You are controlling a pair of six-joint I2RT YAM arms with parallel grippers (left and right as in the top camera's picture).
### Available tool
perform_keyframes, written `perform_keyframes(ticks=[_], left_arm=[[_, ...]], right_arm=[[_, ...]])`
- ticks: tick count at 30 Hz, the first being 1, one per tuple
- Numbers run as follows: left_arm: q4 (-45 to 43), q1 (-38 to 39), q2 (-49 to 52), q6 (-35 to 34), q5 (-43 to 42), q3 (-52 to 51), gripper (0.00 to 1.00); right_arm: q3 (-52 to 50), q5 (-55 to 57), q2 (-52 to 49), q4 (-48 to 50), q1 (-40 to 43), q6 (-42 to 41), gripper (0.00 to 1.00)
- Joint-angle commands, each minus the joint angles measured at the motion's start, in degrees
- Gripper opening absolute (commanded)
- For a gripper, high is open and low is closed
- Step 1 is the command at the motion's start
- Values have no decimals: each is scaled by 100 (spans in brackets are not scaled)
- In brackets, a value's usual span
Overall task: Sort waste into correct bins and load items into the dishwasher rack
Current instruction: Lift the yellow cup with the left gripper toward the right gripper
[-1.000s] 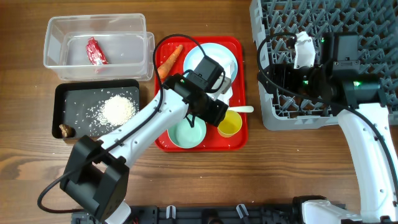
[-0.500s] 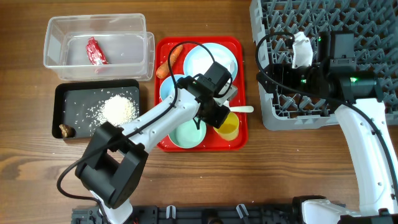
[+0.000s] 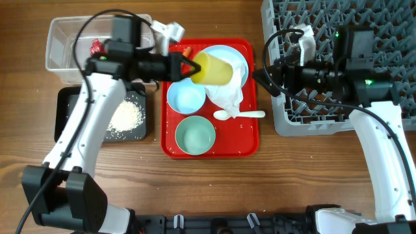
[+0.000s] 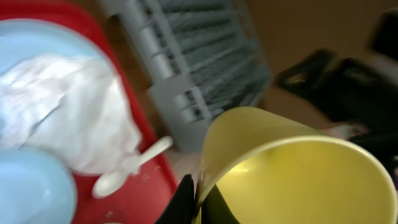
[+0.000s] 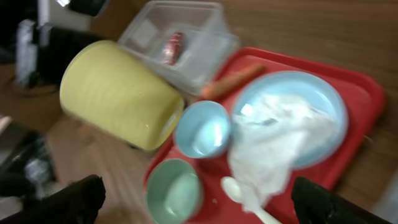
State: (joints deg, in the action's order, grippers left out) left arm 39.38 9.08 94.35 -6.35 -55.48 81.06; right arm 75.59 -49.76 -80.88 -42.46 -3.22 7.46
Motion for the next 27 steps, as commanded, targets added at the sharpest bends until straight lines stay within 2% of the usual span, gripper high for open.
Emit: perform_keyframes(ticks=[1,4,8,17,20,21,23,27], left_arm=[[-289,-138,22,11,-2033,61,4],[-411,-133,22,11,-2439,61,4],[-474,-66,22,11,-2496,61,4],[-472,20,28,9,-2251,61,4],[-472,20,28,9,-2199,61,4],[-472,20,28,9,-2199,61,4],[-472,20,28,9,-2201,61,4],[-474,85,28,9,-2151,61,4]], right_arm=[[79,-2142,-389,278,-13,833,100],[79,-3193,-756,551,-17,1056,100],[79,-4057,-1147,999,-61,1054,100],[81,-4312,-1224,1554,-527,1036,99],[81,-4297,-1224,1593,-638,1036,91],[81,-4284,-1224,1593,-673,1036,83],[81,-4262,-1224,1624,-710,1038,75],[81,-4216,-1224,1937,-809,798,74]])
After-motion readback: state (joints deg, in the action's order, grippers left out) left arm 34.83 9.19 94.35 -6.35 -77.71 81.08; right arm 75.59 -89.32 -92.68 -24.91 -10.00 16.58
